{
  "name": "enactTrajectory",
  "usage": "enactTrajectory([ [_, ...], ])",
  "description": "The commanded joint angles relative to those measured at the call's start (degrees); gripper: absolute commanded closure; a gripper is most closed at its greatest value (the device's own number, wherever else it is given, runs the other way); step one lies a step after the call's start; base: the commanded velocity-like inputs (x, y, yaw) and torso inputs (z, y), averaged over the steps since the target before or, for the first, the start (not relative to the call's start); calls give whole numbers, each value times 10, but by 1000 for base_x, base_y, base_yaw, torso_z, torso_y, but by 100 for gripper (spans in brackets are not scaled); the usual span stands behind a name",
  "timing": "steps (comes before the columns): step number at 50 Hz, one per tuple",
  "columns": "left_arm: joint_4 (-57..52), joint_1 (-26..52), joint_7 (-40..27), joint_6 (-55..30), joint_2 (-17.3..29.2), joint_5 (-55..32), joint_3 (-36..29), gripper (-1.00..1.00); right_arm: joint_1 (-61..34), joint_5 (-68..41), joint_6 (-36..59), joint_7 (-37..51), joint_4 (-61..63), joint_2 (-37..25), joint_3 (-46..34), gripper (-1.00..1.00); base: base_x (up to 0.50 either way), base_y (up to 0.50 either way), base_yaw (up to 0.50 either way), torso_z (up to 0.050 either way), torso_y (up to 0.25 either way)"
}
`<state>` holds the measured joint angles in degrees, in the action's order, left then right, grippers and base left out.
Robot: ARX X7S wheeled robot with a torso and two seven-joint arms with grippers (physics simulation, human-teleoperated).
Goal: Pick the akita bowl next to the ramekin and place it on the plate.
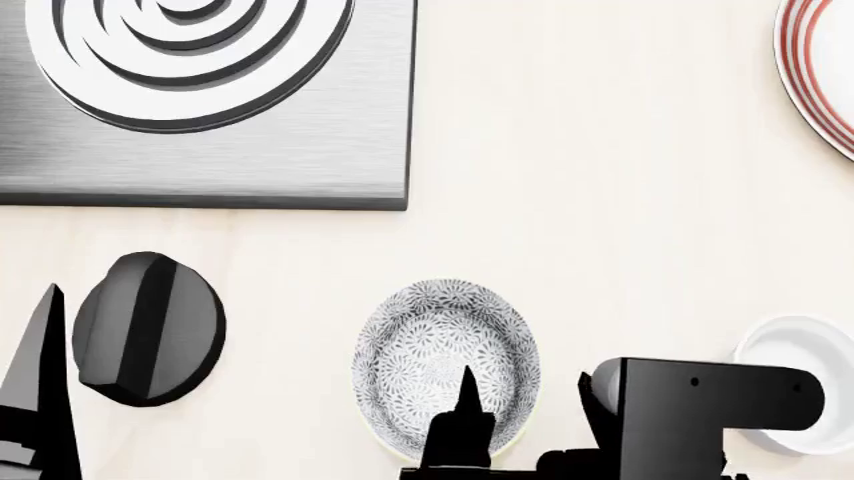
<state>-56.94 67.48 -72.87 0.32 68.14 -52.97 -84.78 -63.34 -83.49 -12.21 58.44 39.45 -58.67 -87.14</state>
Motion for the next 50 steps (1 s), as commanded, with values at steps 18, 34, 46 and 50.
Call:
enactTrajectory([
  [18, 3, -1, 0, 1, -2, 1, -3, -100, 11, -4, -9, -9, -8, 5, 4, 100, 0, 0, 0, 0, 0],
  [34, 1, -3, -2, 2, -1, 6, -6, -100, 17, -37, -48, -2, 27, -4, 26, 100, 0, 0, 0, 0, 0],
  [46, 0, -2, -2, 2, 1, 6, -7, -100, 1, -60, -59, 16, 63, -7, 45, 100, 0, 0, 0, 0, 0],
  [50, 1, -4, -3, 2, -1, 7, -8, -100, -1, -76, -70, 11, 66, -8, 52, 100, 0, 0, 0, 0, 0],
])
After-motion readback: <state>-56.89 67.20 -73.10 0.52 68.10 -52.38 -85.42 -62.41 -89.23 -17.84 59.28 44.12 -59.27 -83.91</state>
